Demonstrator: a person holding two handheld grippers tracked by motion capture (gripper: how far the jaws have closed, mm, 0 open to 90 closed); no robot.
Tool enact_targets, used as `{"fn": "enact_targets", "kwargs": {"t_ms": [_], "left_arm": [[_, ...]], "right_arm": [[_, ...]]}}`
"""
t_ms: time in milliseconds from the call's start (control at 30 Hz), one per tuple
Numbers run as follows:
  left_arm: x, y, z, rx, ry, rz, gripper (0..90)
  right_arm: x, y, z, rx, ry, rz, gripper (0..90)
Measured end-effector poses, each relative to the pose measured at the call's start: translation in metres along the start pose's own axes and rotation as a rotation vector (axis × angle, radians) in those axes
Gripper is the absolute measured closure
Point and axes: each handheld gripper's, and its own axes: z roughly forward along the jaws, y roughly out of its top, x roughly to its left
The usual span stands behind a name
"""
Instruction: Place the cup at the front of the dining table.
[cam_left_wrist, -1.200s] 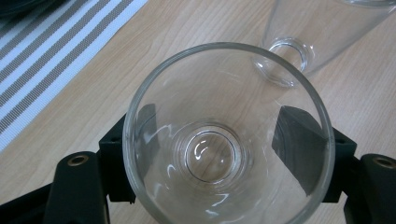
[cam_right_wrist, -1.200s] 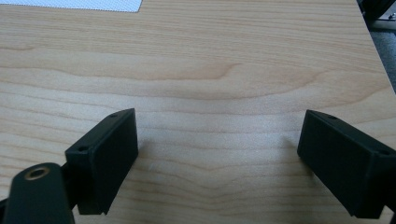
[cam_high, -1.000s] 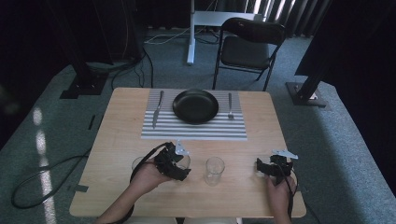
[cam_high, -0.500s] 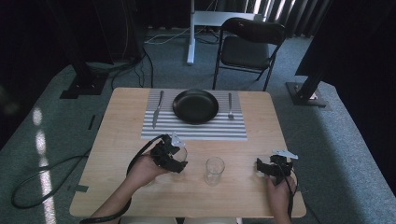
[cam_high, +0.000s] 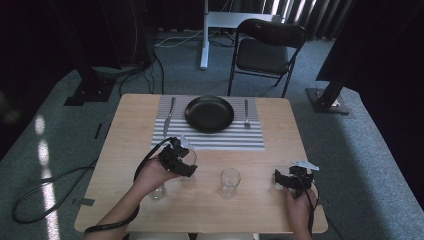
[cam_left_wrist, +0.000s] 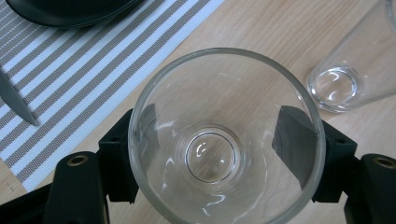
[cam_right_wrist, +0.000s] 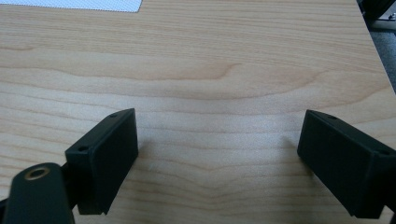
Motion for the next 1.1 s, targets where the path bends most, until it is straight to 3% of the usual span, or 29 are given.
{"fn": "enact_targets", "kwargs": {"t_ms": [233,567,800,1100], "left_arm": [[0.013,0.005,0.001,0.004,0.007,-0.017,28.8],[0.035,0.01,0.007,-0.002,0.01,-0.077,28.8],[0.049,0.014,0.009,-0.025,0.045,-0.122,28.8],[0.063,0.02,0.015,-0.022,0.062,-0.142,28.8]], "right_arm": [[0.0,0.0,0.0,0.0,0.0,0.002,11.7],[0.0,0.0,0.0,0.0,0.0,-0.002,11.7],[0.0,0.0,0.0,0.0,0.0,0.001,11.7],[0.0,0.0,0.0,0.0,0.0,0.0,11.7]]}}
